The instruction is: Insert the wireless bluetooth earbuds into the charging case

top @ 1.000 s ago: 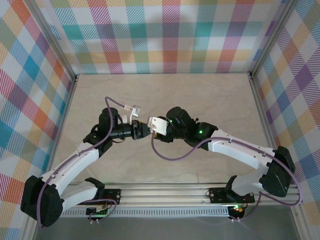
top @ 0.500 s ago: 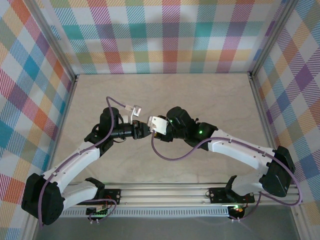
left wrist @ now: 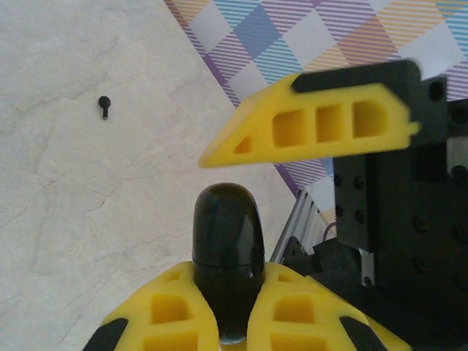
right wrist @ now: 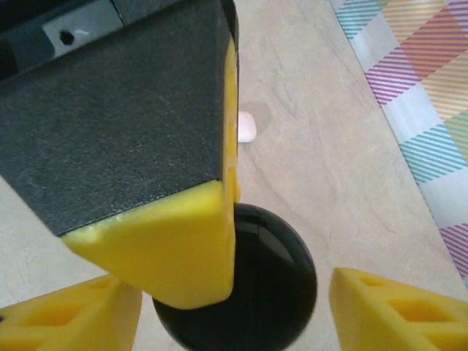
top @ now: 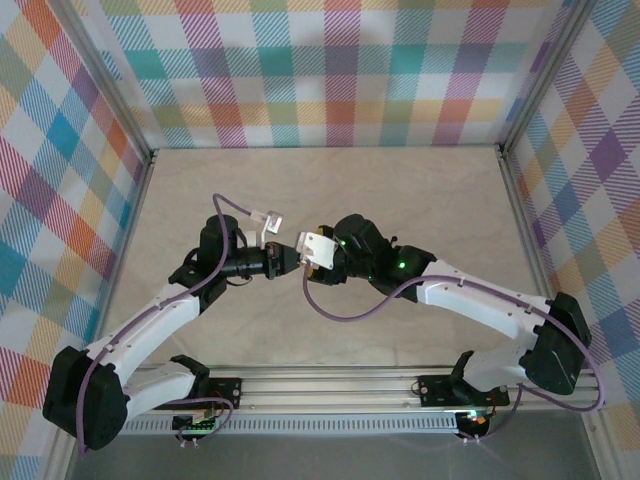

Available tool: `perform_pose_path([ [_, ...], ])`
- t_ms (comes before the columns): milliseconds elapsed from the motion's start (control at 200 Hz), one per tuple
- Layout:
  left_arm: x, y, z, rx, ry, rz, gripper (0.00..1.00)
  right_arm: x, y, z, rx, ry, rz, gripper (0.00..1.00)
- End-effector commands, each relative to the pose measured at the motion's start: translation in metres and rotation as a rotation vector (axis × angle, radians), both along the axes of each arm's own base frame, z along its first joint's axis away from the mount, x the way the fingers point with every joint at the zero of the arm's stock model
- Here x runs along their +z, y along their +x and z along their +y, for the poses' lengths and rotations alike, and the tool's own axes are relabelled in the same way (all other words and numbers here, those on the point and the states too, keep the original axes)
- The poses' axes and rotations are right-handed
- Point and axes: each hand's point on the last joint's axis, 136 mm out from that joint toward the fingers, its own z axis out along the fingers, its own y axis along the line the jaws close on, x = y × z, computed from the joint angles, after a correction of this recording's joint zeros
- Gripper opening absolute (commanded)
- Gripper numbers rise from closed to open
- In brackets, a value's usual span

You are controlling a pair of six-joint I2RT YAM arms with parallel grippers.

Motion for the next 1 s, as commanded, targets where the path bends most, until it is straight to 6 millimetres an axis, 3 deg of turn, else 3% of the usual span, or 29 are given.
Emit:
perform_pose_path([
  [0,-0.003,0.003,0.012,0.060,0.039,-0.062,0.00,0.032,-0.011,-0.002,-0.005,0.113,0.015,0.73],
  [120,-0.008,0.006,0.034,0.177,0.104,-0.203,0.00,0.056,-0.021,-0.013,-0.023,0.231,0.185,0.72],
  [290,0.009,-0.005,0.053,0.255,0.069,-0.421,0.00,0.082,-0.035,-0.016,0.030,0.378,0.407,0.68],
  [560,0.058,-0.044,0.059,0.183,0.026,-0.651,0.00,0.093,-0.051,0.006,0.125,0.438,0.587,0.63],
  [995,0.075,-0.070,0.054,0.095,-0.062,-0.722,0.00,0.095,-0.043,0.029,0.187,0.458,0.617,0.57],
])
